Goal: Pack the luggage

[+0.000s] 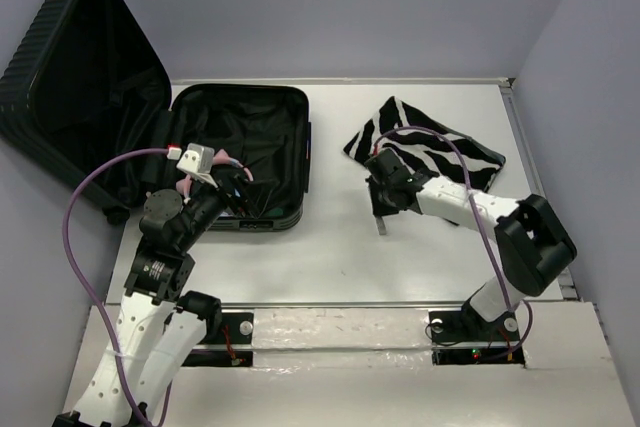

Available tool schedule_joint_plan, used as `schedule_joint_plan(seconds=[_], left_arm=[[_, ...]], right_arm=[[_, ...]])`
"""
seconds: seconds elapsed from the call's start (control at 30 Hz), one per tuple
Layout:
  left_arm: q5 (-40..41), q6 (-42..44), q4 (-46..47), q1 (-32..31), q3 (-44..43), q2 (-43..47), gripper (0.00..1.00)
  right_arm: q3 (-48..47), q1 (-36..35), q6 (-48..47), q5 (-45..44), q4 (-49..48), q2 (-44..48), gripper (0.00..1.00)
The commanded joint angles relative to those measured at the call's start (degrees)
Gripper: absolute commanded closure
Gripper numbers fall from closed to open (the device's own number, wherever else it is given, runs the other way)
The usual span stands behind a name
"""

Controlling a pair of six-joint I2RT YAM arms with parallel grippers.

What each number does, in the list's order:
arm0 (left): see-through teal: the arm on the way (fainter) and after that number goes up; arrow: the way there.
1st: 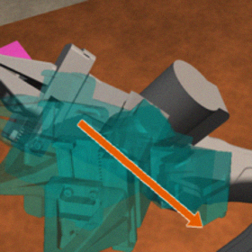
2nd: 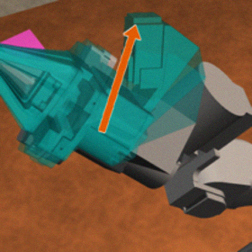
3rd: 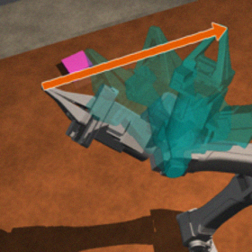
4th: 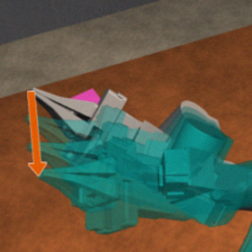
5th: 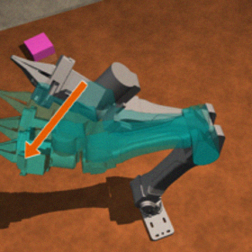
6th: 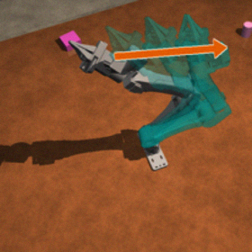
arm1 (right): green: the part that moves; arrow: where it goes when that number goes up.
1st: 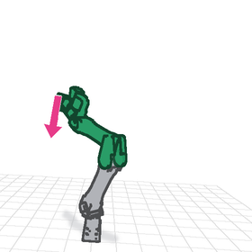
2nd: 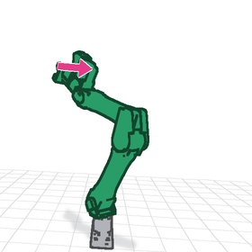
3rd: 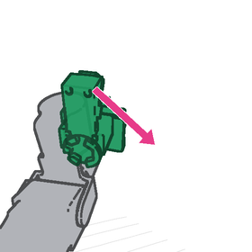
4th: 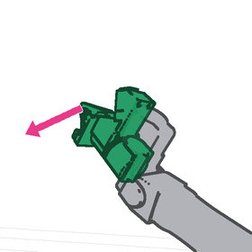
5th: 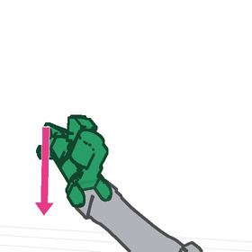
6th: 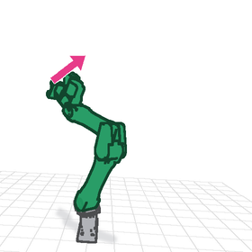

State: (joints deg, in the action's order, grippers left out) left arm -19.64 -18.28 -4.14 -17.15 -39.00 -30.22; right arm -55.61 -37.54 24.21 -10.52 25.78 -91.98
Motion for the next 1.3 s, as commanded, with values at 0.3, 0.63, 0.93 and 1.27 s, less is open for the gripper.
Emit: schedule_joint_plan(seconds=[0.3, 0.63, 0.93, 1.27], left_arm=[[8.03, -1.58, 0.1, 0.1, -3.27, 1.74, 0.01], [1.46, -3.16, 3.79, 0.01, -1.43, 0.08, 0.01], [-4.53, -8.6, 7.21, -0.34, -1.51, -5.46, 0.01], [4.33, -10.46, 9.41, -13.42, -4.67, -12.93, 0.01]], right_arm=[[-43.76, -9.22, 5.4, 24.76, -14.27, -15.05, 0.45], [-19.72, 4.83, 3.14, 8.07, -11.81, -3.91, 0.29], [-25.24, 10.21, -7.68, -4.4, -0.91, -15.84, 0.47], [-24.82, 13.55, -7.69, -11.54, 5.16, -23.68, 0.66]])
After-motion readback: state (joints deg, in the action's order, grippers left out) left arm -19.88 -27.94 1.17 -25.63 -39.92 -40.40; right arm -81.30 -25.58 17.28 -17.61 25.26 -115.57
